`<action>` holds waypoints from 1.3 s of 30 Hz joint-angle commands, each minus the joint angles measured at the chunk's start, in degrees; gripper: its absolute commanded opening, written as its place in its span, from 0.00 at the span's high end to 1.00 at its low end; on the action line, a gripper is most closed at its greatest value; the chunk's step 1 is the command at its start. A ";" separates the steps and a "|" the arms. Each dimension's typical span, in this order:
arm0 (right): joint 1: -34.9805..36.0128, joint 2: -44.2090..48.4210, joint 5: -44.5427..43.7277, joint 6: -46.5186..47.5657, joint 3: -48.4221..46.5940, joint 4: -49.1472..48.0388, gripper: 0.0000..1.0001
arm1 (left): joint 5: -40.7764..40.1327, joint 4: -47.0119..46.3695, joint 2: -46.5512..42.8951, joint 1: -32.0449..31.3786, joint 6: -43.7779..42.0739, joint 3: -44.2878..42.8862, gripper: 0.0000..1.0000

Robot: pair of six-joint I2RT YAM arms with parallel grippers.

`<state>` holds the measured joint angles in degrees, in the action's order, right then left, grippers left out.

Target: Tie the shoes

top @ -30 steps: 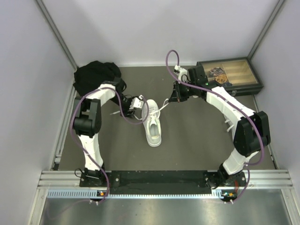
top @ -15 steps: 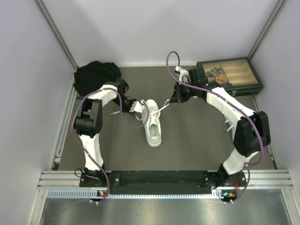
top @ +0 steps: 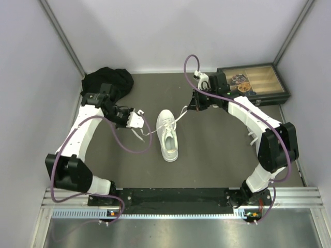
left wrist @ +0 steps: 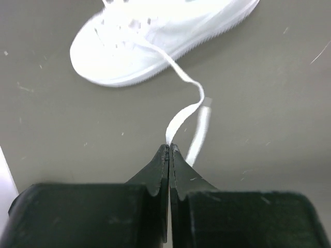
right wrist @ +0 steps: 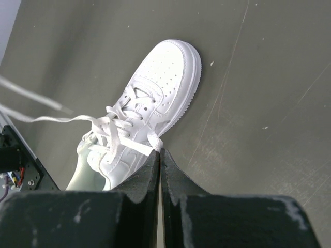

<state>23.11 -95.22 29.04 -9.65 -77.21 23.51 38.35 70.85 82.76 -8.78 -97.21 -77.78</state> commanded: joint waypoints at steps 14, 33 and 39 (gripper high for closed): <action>0.35 -4.62 5.67 -4.23 -4.97 -10.93 1.00 | 13.34 -31.80 -2.79 -33.04 51.72 -4.67 1.00; 4.21 -4.36 17.37 -10.04 -3.47 -21.04 1.00 | 3.25 -64.16 -10.60 -9.87 102.90 16.68 0.27; 6.68 -3.04 18.25 -9.69 -4.35 -21.14 1.00 | 8.22 -74.06 -9.46 -8.54 110.83 22.83 0.26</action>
<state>27.90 -101.12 44.88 -19.33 -79.55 5.41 43.09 7.27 72.66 -17.37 5.04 -59.20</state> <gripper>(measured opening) 0.005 0.738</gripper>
